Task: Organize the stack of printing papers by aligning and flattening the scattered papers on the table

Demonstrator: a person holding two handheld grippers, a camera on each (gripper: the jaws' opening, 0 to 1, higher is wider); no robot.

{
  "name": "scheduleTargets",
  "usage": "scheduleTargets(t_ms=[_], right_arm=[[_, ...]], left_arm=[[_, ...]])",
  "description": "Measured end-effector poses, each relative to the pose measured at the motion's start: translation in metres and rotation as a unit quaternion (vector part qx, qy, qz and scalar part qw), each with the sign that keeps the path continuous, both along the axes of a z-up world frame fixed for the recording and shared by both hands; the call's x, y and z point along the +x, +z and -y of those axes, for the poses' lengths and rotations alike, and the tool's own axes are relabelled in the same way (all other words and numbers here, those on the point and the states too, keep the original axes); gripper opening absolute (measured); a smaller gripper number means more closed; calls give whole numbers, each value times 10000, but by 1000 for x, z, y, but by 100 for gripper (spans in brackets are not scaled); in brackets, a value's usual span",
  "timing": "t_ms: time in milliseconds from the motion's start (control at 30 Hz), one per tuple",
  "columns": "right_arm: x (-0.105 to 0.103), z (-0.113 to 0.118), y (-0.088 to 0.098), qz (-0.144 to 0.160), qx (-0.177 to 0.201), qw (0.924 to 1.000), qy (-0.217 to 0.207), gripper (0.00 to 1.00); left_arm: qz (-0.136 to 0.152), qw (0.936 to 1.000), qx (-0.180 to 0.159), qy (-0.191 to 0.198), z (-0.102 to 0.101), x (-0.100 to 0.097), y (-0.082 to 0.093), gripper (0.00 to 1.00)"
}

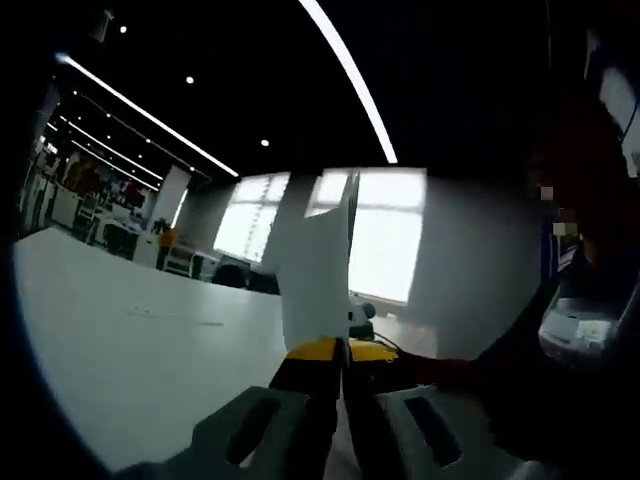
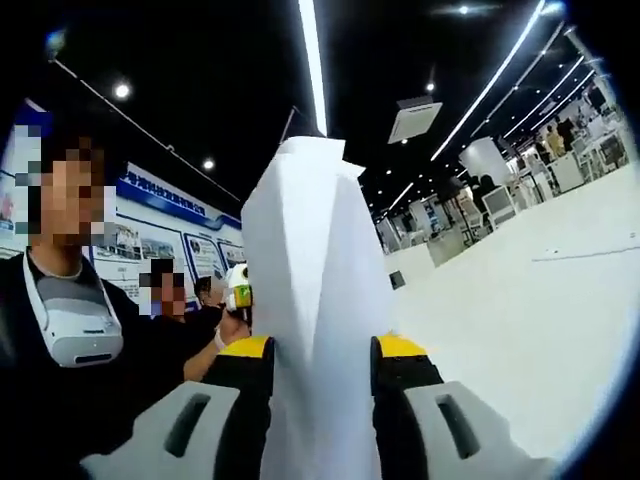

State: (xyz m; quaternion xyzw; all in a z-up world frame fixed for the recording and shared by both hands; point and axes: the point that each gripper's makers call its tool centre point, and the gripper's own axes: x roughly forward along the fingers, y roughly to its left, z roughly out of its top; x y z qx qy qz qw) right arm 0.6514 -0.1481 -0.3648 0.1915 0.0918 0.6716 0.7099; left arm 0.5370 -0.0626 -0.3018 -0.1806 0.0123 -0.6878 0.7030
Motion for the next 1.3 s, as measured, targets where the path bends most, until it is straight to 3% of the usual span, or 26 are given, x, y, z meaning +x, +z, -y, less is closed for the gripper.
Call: scheduleTargets(t_ms=[333,467,567,633,733,867,933,1000,1100,1167,1200,1300], right_arm=[[-5,2,5,136,-27,9999,90,36],[-10,-1,12,303,-49,9992,240,38],[-4,1,17,803,-189,9966,62,45],[-2,4,24,969,-220,9950,-27,50],[7,9,34,1711,-413,9837,-375,60],[10,16,44,2146,-589,9731,-600,69],[5,17,46,2110,-589,9741,-555,72],[1,17,47,2057,-578,9757,-476,68],[-10,14,47,1645,-432,9853,-149,49],[-9,13,46,1648,-448,9852,-153,35],[-10,13,45,1636,-441,9855,-127,33],[-14,11,42,1403,-389,9893,-13,38]], left_arm=[[-48,9997,-73,-235,12,-18,3,5],[-168,9991,-88,-366,8,-16,2,5],[-213,9987,-91,-458,7,-18,4,5],[-195,9986,-51,-486,11,-23,3,5],[-186,9985,-79,-514,6,-19,7,5],[-159,9983,-111,-543,3,-19,10,5],[-153,9982,-123,-563,5,-21,11,5],[-143,9982,-126,-576,10,-25,11,5],[-158,9981,-133,-579,14,-24,11,5],[-172,9982,-136,-567,10,-20,11,5],[-179,9982,-126,-551,12,-20,10,5],[-188,9983,-132,-531,6,-17,10,5]])
